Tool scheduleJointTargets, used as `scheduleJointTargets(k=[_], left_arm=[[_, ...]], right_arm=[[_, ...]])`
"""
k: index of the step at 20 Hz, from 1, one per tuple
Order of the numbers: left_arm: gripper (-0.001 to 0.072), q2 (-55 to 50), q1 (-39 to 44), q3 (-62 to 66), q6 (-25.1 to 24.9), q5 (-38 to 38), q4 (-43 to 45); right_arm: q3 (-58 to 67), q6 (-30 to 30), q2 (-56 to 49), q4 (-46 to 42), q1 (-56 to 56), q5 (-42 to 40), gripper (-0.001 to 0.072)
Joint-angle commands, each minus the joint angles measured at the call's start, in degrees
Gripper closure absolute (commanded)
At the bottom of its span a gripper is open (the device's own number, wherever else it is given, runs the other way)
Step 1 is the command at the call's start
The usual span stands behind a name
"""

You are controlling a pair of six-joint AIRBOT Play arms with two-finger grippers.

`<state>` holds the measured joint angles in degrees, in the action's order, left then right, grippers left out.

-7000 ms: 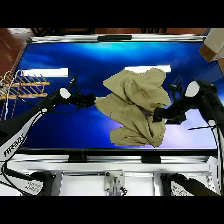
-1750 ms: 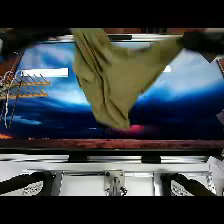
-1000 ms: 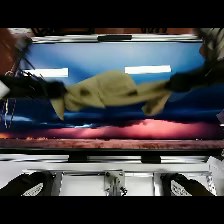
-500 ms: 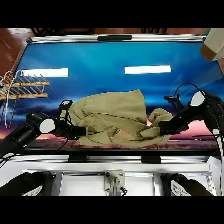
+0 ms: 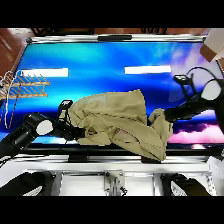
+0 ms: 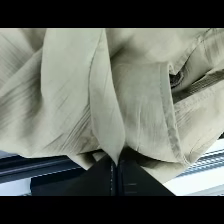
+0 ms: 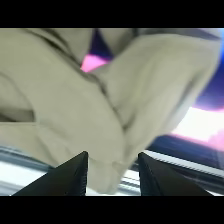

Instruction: Fold the shirts.

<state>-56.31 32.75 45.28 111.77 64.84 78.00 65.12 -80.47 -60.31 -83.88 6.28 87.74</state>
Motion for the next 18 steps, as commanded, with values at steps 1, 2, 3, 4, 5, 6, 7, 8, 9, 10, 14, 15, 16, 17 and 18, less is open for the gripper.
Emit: scheduleJointTargets(k=[1, 2, 3, 4, 5, 6, 7, 8, 9, 10, 14, 15, 16, 17, 18], left_arm=[[0.0665, 0.11, 0.02, 0.04, -0.81, -0.28, 0.02], [0.0665, 0.11, 0.02, 0.04, -0.79, -0.28, 0.02], [0.0665, 0.11, 0.02, 0.04, -0.79, -0.28, 0.02], [0.0665, 0.11, 0.02, 0.04, -0.81, -0.28, 0.02], [0.0665, 0.11, 0.02, 0.02, -0.81, -0.28, 0.02], [0.0665, 0.11, 0.02, 0.02, -0.81, -0.31, 0.02], [0.0665, 0.11, 0.02, 0.02, -0.98, -0.31, 0.02], [0.0665, 0.11, 0.02, 0.02, -1.22, -0.28, 0.00], [0.0665, 0.11, 0.02, 0.02, -1.22, -0.28, 0.00], [0.0665, 0.11, 0.02, 0.02, -1.22, -0.28, 0.00], [0.0665, 0.13, 0.02, 0.04, -1.20, -0.24, -0.02], [0.0665, 0.13, 0.02, 0.04, -1.18, -0.24, -0.02], [0.0665, 0.13, 0.02, 0.04, -1.18, -0.24, -0.04], [0.0665, 0.13, 0.02, 0.04, -1.18, -0.24, -0.04], [0.0665, 0.13, 0.02, 0.04, -1.16, -0.24, -0.04]], right_arm=[[-6.34, -7.39, 0.48, 0.76, 12.66, -2.71, 0.0258], [-10.21, -10.32, 0.48, -0.15, 16.70, -4.50, 0.0252], [-14.14, -14.10, 0.48, -2.21, 20.20, -6.71, 0.0253], [-17.42, -17.99, 0.48, -3.30, 22.47, -8.98, 0.0252], [-19.78, -21.05, 0.48, -2.86, 23.30, -11.39, 0.0252], [-21.49, -22.64, 0.48, -1.16, 23.54, -14.25, 0.0166], [-22.40, -22.69, 0.39, 0.28, 23.54, -16.76, 0.0101], [-22.49, -22.77, -0.20, 0.37, 23.54, -17.57, 0.0101], [-22.51, -22.80, -1.27, -0.31, 23.52, -17.66, 0.0101], [-22.51, -22.84, -2.51, -1.16, 23.52, -17.62, 0.0101], [-22.49, -23.69, -8.81, 1.11, 23.54, -18.99, 0.0103], [-22.49, -23.93, -9.73, 1.03, 23.52, -19.45, 0.0103], [-22.49, -24.04, -10.23, 0.74, 23.52, -19.93, 0.0104], [-22.45, -24.11, -10.34, 0.37, 23.52, -20.48, 0.0105], [-22.45, -24.11, -10.29, 0.33, 23.50, -20.79, 0.0106]])
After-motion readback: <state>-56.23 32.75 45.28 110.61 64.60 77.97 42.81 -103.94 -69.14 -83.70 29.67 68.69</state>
